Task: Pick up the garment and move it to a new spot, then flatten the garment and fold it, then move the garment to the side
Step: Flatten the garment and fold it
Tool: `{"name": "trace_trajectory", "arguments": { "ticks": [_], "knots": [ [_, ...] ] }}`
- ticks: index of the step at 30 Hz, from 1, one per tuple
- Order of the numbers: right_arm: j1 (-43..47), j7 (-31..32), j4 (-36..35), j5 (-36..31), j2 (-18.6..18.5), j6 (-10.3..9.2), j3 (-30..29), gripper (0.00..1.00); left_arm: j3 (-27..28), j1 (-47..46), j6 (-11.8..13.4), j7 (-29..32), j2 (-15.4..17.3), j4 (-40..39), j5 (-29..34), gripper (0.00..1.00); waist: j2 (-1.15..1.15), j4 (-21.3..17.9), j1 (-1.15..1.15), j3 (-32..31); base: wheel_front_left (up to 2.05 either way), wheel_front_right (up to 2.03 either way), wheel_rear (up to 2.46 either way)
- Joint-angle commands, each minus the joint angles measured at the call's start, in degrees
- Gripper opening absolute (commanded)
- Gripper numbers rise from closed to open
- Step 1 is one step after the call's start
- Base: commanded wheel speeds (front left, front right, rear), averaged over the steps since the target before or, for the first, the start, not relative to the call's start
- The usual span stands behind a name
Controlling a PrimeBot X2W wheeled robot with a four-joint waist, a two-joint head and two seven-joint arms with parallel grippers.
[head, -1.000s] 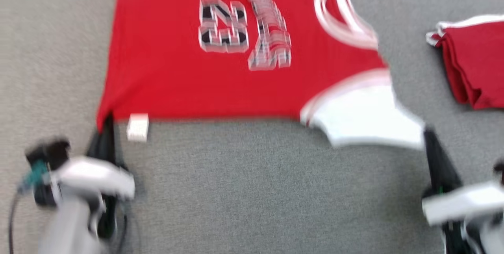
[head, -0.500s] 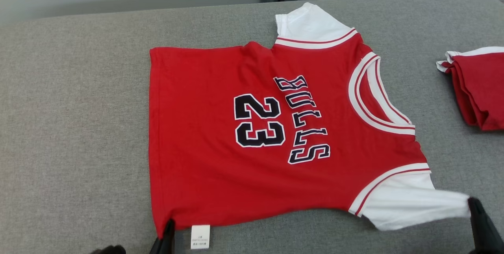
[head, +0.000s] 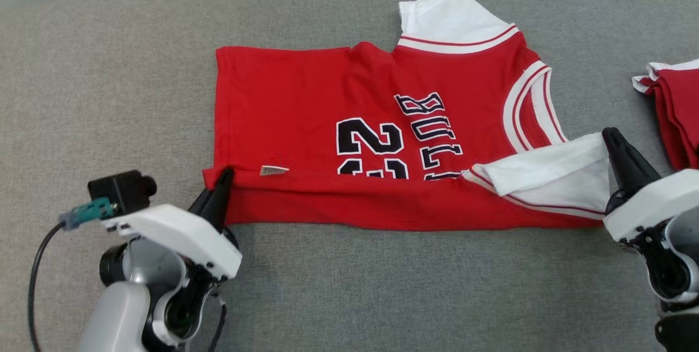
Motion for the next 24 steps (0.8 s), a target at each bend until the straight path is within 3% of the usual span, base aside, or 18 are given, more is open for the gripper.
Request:
{"name": "trace_trajectory", "arguments": {
  "ticks": [1,4,5,6,9,14,20,24],
  "knots": [
    [-1.4,0.4,1.6,-1.6,-0.5,0.02,0.4,0.00,-0.3,-2.5,0.0,0.4,-0.7,1.7,-0.2,0.00,0.00,0.7,0.00,0.7,0.00,0.00,0.00],
    [-5.5,-0.3,6.1,-5.7,-0.1,0.02,1.1,0.00,-1.0,-7.6,0.1,1.0,-0.4,8.0,1.1,0.00,0.00,0.8,0.00,1.4,0.00,0.00,0.00],
    [-7.8,-1.1,8.4,-7.4,0.2,0.02,2.5,0.30,-1.9,-9.6,-0.4,1.8,-0.8,12.2,1.3,0.36,0.00,0.5,0.00,1.9,0.00,0.00,0.00],
    [-8.7,-1.5,9.5,-7.7,0.4,0.02,3.0,1.00,-2.1,-10.6,-0.6,1.4,-0.3,13.6,2.0,1.00,0.00,0.1,0.00,2.2,0.00,0.00,0.00],
    [-10.5,-3.4,11.2,-8.7,-0.6,0.01,4.0,1.00,-3.2,-12.0,-1.4,-0.5,1.0,16.4,4.4,1.00,0.00,-0.6,0.00,2.5,0.00,0.00,0.00],
    [-6.1,-5.8,7.2,-11.7,-4.7,0.01,4.7,1.00,-1.1,-7.5,-1.7,-4.3,2.9,12.2,4.5,1.00,0.00,-1.2,0.00,2.7,0.00,0.00,0.00],
    [4.6,2.0,-1.9,-10.5,-9.4,0.01,7.8,1.00,-1.1,0.3,-1.0,-1.3,7.3,6.7,4.9,1.00,0.00,-1.5,0.00,4.4,0.00,0.00,0.00],
    [6.8,4.7,-3.8,-10.7,-10.1,0.00,7.4,1.00,-0.9,1.6,-0.3,-0.4,7.4,6.9,4.3,1.00,0.00,-1.7,0.00,5.4,0.00,0.00,0.00]
  ]
}}
